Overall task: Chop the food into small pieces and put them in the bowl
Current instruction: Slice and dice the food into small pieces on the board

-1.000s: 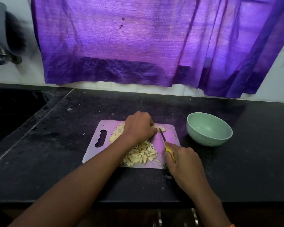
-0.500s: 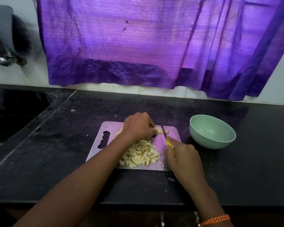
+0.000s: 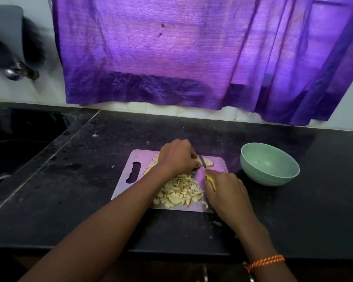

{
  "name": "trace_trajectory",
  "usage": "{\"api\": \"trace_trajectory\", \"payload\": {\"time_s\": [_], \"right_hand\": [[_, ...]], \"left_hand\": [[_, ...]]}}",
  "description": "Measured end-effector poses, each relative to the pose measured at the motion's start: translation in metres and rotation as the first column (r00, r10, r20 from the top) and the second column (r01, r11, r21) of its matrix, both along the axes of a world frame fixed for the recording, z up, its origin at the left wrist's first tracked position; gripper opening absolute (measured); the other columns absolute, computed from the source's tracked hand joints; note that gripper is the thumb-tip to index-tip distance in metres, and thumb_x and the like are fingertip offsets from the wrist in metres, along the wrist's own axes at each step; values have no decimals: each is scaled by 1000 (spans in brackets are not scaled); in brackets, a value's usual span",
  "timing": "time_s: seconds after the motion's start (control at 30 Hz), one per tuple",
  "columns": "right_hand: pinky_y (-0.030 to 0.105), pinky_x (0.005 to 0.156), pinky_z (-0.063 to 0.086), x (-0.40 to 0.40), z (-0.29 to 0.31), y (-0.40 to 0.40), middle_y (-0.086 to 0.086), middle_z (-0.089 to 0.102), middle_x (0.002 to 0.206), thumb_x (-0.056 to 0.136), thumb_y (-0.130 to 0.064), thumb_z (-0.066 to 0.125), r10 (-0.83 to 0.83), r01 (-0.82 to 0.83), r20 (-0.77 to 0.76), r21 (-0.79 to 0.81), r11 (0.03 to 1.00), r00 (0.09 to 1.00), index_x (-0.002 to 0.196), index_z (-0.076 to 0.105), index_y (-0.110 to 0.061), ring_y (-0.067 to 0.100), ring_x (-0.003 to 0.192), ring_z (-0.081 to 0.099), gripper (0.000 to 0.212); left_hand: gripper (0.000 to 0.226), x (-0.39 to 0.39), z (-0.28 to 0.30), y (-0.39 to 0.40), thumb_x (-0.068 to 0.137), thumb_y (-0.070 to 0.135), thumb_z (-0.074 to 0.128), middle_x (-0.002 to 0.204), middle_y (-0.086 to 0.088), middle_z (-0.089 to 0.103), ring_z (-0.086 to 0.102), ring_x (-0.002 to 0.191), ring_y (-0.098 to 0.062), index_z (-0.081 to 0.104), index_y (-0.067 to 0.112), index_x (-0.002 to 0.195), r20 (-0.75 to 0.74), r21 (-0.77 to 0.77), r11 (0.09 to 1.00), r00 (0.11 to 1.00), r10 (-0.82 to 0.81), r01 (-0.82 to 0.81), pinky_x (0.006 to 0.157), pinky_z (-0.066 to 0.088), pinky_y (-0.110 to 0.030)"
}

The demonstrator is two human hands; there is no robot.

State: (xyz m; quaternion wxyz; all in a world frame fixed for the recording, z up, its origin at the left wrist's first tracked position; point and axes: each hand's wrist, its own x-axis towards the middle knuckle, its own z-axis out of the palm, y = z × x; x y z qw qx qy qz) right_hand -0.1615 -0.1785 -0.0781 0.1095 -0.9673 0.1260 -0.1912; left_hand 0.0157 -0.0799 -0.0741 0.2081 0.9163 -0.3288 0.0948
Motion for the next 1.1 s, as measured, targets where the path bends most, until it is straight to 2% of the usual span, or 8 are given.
{"api": "trace_trajectory", "payload": {"time_s": [0.2,0.33,0.43,0.57,0.67,0.73,0.97,1.1], "right_hand": [[37,64,40,-15,1,2,6,65,97,104,-37,45,2,-2,0,43,999,1000,134,59,-34,28,85,61,33],[36,66,40,-34,2,5,7,69,101,105,-41,46,-11,13,-16,65,998,1000,148,51,-38,25,88,62,43],[38,67,49,-42,-1,6,7,70,90,104,-38,49,20,-25,46,101,995,999,146,54,-36,26,79,63,42],[40,63,52,-37,-3,5,1,64,71,102,-35,53,33,-57,144,163,985,989,143,58,-31,21,65,58,41],[37,61,42,-24,-1,4,3,63,76,102,-35,50,19,-29,107,96,995,994,138,61,-32,23,67,53,38],[37,61,36,-14,1,4,7,65,82,102,-33,48,1,-6,62,67,998,998,132,63,-33,30,74,56,33],[37,66,45,-5,5,3,7,69,99,103,-35,45,15,-15,-2,27,1000,1000,138,58,-33,29,87,64,37],[34,67,36,-1,12,3,4,68,108,104,-34,46,43,-43,-39,1,999,998,137,57,-32,25,95,62,34]], "left_hand": [[24,-1,-1,-2,84,48,81,73,11,76,65,64,-8,87,27,94,41,4,1000,999,13,-13,63,62,-34],[23,0,-4,-2,85,47,79,70,10,75,64,62,-8,86,25,88,79,10,999,996,35,-36,61,61,-35],[25,2,-3,0,87,50,78,75,13,77,65,66,-7,87,28,94,67,21,1000,998,4,-5,60,59,-32],[28,8,2,6,88,54,79,93,16,80,67,78,-6,85,33,106,25,13,999,999,-48,48,53,40,-24],[30,12,4,9,87,54,81,98,16,80,67,83,-8,85,34,108,22,11,999,999,-46,46,54,38,-24],[30,13,4,10,85,53,82,97,16,80,67,80,-7,85,34,108,14,11,999,999,-38,37,57,41,-25],[29,12,2,9,85,52,82,101,15,80,69,84,-9,85,34,108,38,3,999,998,-43,43,59,44,-26],[28,11,2,9,86,51,83,101,14,79,68,83,-8,85,33,107,16,-1,999,999,-45,45,58,44,-26]]}}
